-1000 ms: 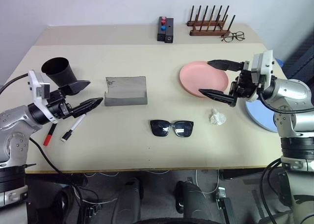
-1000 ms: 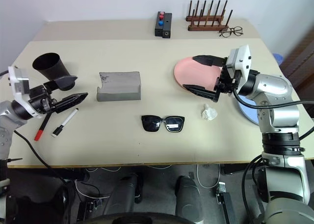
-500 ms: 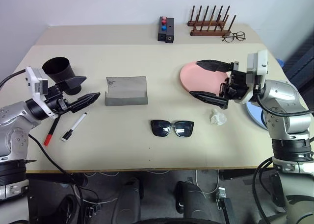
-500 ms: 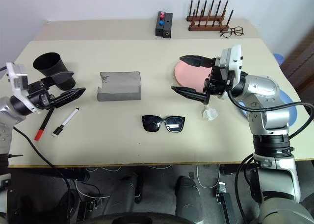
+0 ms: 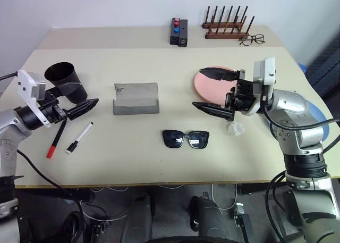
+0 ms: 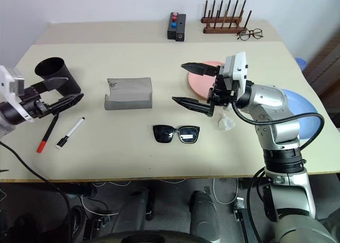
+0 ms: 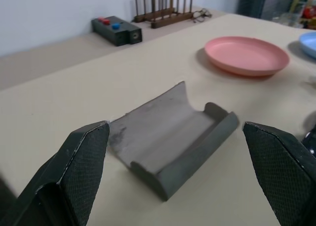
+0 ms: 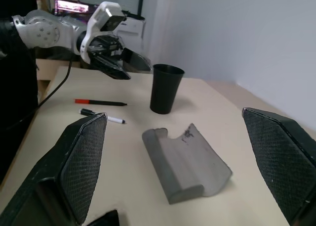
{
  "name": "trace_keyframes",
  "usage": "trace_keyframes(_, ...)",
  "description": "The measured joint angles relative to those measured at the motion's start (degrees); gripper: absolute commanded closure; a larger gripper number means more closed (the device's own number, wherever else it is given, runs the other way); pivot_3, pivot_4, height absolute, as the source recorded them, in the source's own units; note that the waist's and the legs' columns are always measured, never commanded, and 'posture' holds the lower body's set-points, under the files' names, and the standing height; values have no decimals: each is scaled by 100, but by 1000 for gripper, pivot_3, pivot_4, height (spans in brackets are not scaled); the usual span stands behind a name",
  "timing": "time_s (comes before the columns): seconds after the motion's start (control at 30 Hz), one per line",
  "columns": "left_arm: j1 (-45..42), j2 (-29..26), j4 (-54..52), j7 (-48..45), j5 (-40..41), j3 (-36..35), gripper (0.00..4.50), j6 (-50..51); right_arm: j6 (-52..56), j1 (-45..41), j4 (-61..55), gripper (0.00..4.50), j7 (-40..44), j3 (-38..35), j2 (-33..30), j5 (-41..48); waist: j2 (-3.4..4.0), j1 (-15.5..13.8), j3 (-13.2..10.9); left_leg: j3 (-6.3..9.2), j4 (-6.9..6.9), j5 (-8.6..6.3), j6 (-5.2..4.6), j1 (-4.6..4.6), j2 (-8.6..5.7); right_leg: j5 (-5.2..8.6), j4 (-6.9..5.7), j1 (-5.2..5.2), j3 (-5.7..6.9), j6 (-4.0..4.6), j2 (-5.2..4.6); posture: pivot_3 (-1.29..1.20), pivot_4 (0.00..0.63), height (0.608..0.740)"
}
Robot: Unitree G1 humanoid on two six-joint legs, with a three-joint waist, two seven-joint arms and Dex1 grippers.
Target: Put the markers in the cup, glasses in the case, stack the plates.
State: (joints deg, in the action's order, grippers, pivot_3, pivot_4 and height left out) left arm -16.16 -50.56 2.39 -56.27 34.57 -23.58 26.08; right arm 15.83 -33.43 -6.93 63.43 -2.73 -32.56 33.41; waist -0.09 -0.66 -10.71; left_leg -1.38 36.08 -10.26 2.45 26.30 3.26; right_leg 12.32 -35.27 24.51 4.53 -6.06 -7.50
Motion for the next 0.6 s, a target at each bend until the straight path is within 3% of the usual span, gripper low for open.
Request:
trace_keyframes(0.23, 922, -372, -364, 722, 99, -161, 53, 1740, 342, 20, -301, 0, -148, 42, -21, 56, 0, 23, 0, 0, -6, -1, 1, 0, 6, 1, 1, 6, 0, 2, 3, 0, 150, 740)
trace_keyframes(0.37, 998, -436, -658, 1057, 115, -145, 53, 2423, 515, 29, -328, 0, -13, 159, -33, 101, -1, -15, 0, 0, -3, -2, 3, 1, 8, 2, 4, 4, 0, 5, 4, 0, 150, 740)
trace_keyframes(0.6, 1367, -596, -846, 1227, -37, 9, 53, 2833, 752, 429, -291, 0, -65, 672, 38, -128, 1, 11, -1, -3, -14, -2, 4, 4, 11, 1, 4, 16, 0, 6, 8, 0, 150, 740)
